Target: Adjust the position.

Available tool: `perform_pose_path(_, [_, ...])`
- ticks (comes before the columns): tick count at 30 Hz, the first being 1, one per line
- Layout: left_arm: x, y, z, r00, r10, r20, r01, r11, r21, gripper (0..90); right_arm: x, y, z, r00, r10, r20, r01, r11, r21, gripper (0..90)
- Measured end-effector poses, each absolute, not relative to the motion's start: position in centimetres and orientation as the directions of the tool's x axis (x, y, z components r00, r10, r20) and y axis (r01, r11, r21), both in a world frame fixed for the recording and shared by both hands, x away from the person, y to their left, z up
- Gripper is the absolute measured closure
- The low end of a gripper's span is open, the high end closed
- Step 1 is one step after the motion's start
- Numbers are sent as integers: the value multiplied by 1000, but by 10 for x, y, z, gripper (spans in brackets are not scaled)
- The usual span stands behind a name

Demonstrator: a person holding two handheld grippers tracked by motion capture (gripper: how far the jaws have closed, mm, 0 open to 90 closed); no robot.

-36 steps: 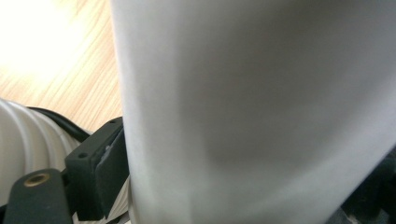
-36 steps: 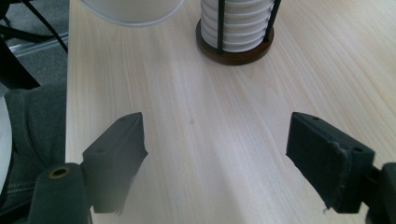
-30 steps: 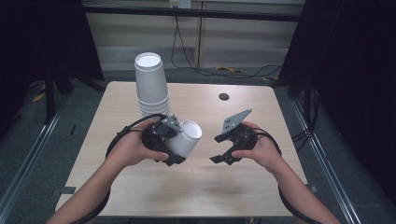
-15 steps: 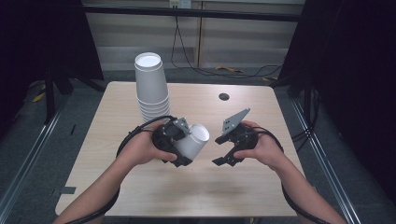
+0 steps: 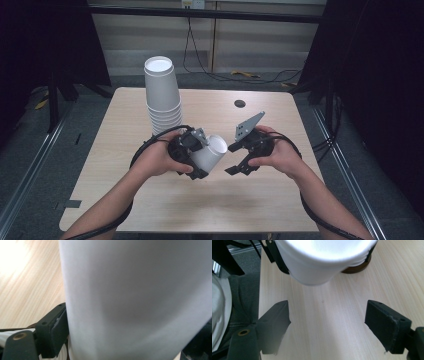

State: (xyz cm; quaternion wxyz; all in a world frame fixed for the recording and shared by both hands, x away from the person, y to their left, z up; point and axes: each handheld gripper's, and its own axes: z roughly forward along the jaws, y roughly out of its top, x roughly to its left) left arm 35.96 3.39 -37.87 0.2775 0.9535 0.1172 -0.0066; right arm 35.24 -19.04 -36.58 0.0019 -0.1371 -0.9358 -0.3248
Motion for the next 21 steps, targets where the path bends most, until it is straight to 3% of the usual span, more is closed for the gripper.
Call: perform_pose_path(21, [355, 12, -391, 985, 162, -60, 170, -837, 520, 125, 356, -168, -350, -974, 197, 110, 223, 771, 597, 199])
